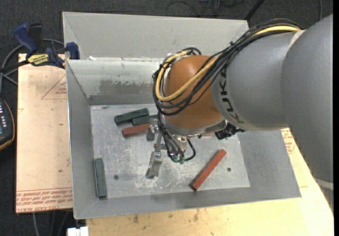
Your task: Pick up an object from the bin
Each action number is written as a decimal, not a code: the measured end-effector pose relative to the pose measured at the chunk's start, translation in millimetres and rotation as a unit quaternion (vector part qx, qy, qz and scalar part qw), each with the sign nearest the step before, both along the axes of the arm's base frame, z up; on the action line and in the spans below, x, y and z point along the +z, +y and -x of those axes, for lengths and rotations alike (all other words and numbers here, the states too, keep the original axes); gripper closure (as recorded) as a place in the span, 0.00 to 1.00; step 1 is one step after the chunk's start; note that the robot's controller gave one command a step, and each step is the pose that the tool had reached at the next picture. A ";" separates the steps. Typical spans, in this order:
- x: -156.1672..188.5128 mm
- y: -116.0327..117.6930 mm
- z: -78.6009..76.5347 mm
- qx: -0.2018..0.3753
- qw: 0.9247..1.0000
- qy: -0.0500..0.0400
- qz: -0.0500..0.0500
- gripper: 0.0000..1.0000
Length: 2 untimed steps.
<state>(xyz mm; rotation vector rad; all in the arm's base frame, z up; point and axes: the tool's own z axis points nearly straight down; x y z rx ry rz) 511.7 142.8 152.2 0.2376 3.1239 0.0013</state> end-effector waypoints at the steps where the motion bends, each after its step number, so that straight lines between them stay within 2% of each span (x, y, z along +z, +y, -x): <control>1: -79.4 -77.3 -86.7 -0.010 1.000 0.001 0.001 0.00; 2: -78.5 -21.5 -143.4 -0.067 0.998 0.011 0.001 0.00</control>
Offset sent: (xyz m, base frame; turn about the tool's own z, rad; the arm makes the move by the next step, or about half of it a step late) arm 0.0840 -0.0723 -0.0769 0.0130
